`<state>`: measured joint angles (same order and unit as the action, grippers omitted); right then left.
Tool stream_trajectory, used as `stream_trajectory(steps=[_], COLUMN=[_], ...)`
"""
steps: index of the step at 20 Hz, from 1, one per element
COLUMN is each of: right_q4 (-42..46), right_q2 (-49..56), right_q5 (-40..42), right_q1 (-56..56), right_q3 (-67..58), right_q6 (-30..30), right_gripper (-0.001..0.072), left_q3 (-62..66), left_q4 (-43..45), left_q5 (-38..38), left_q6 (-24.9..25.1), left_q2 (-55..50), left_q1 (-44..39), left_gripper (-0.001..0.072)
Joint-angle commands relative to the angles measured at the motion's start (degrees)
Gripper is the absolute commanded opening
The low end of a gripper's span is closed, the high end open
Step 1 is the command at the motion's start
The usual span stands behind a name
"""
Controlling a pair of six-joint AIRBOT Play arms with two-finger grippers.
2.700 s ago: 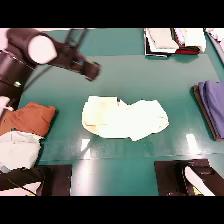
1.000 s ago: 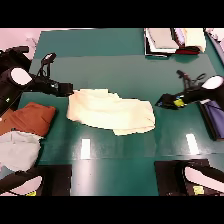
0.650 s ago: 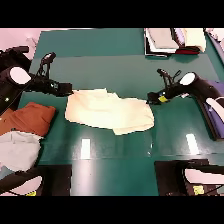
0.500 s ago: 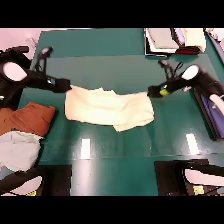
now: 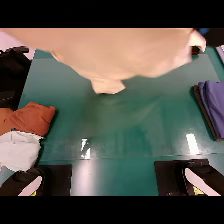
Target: Fold the shirts.
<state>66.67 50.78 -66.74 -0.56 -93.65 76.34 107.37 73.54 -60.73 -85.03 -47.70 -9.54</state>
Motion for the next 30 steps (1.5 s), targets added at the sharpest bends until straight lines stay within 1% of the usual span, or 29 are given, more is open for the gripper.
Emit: stream_trajectory(steps=[1,3,5,7,9,10,11,12,13,15,18,20,21,22,23,24,26,27,28,29,30], right_q4=[0.92,0.87,0.85,0.61,0.42,0.44,0.42,0.68,1.46,1.97,1.95,1.90,1.77,0.63,-1.62,-4.35,-10.29,-12.37,-14.32,-15.65,-16.48], right_q2=[-5.49,-5.42,-4.90,-2.32,1.64,4.22,6.60,8.76,10.38,12.87,13.84,13.46,13.51,13.62,13.94,14.34,14.84,14.82,14.82,14.82,14.82], right_q5=[-4.22,-6.45,-8.22,-11.96,-16.13,-17.99,-19.37,-20.15,-20.46,-17.94,-10.38,-8.92,-9.18,-9.53,-10.14,-10.16,-8.24,-5.90,-4.02,-2.60,-1.38], right_q1=[2.84,4.39,4.92,4.85,4.13,3.04,1.66,-0.24,-1.44,-2.10,-2.03,-2.03,-2.03,-2.03,-2.05,-2.10,-2.10,-2.32,-2.71,-3.23,-4.04], right_q3=[-8.04,-10.40,-10.47,-10.47,-10.47,-10.45,-9.81,-7.98,-5.51,0.85,8.37,12.04,13.94,16.31,19.26,22.21,27.98,30.60,32.70,34.56,35.82], right_q6=[1.22,2.27,2.45,5.46,6.62,6.78,6.78,6.75,6.75,6.75,6.75,6.75,6.75,6.64,6.49,5.49,3.98,3.58,3.02,2.73,2.43], right_gripper=[0.0012,0.0012,0.0012,0.0012,0.0012,0.0012,0.0013,0.0012,0.0013,0.0013,0.0013,0.0013,0.0021,0.0154,0.0342,0.0389,0.0388,0.0388,0.0388,0.0388,0.0388], left_q3=[10.27,10.27,9.22,6.69,3.78,2.32,1.11,0.07,-0.63,-1.99,-2.80,-2.78,-2.73,-2.60,-2.54,-2.56,-2.58,-2.69,-2.82,-2.86,-3.30], left_q4=[1.31,2.01,3.61,3.63,-0.04,-4.00,-8.31,-11.93,-13.09,-13.03,-12.48,-11.65,-10.64,-9.03,-5.16,-1.03,6.29,7.06,6.36,4.94,2.91], left_q5=[0.28,0.55,-1.38,-4.87,-8.87,-10.08,-11.06,-12.28,-13.75,-15.32,-14.51,-12.85,-11.87,-11.85,-12.50,-13.55,-14.45,-14.38,-14.29,-14.14,-13.84], left_q6=[0.02,0.02,0.00,-0.07,-0.15,0.07,0.59,2.82,2.71,3.19,6.27,9.29,9.55,9.49,9.18,7.85,5.53,5.53,5.53,4.68,4.04], left_q2=[3.65,3.52,1.70,-1.79,-6.58,-9.62,-12.61,-15.67,-18.27,-22.86,-27.80,-28.46,-28.35,-28.26,-28.26,-28.28,-28.30,-28.30,-28.52,-29.09,-29.40], left_q1=[0.07,0.07,0.07,0.04,0.04,0.04,0.04,-0.22,-0.96,-4.96,-14.34,-19.06,-19.80,-19.80,-19.39,-18.91,-17.22,-16.20,-15.39,-15.37,-15.37], left_gripper=[0.0021,0.0021,0.0021,0.0021,0.0022,0.0022,0.0022,0.0022,0.0022,0.0022,0.0022,0.0022,0.0022,0.0022,0.0023,0.0023,0.0024,0.0025,0.0168,0.0529,0.0539])
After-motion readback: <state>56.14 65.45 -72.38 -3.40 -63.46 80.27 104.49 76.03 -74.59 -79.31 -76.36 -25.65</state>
